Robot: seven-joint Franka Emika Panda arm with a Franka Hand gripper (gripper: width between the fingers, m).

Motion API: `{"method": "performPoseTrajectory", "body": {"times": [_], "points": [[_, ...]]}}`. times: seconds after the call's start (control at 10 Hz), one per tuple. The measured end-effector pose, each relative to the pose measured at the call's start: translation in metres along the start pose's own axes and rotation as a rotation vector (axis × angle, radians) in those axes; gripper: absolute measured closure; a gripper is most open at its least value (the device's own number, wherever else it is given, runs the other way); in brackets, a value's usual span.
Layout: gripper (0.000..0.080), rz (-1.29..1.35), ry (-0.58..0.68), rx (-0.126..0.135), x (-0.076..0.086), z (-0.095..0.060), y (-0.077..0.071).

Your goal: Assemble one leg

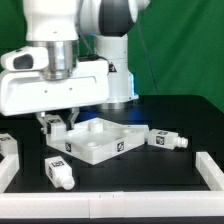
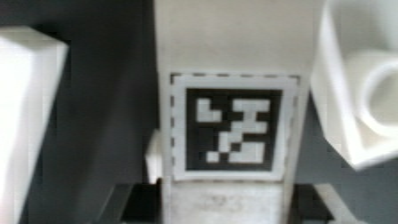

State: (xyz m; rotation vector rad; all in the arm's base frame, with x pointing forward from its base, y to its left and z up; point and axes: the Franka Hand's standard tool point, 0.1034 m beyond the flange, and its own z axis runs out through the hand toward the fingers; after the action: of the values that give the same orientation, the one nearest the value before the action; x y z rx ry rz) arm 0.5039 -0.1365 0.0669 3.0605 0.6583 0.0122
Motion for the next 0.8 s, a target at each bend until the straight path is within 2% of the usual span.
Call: {"method": "performPoseTrajectory", "body": {"times": [0.1,0.3,0.6,0.8], "points": [[0.0511,-0.01,-0.018,0.008,-0.013,0.014,0.007],[0.0511,-0.007,-0.035,0.013,-0.026,0.032,0.011],[0.0511,-0.003,-0.046,0.016,-0.033,0.044,0.013],[0.0511,-0.004,-0.051,0.016,-0.032,0.05,0.016]]}}
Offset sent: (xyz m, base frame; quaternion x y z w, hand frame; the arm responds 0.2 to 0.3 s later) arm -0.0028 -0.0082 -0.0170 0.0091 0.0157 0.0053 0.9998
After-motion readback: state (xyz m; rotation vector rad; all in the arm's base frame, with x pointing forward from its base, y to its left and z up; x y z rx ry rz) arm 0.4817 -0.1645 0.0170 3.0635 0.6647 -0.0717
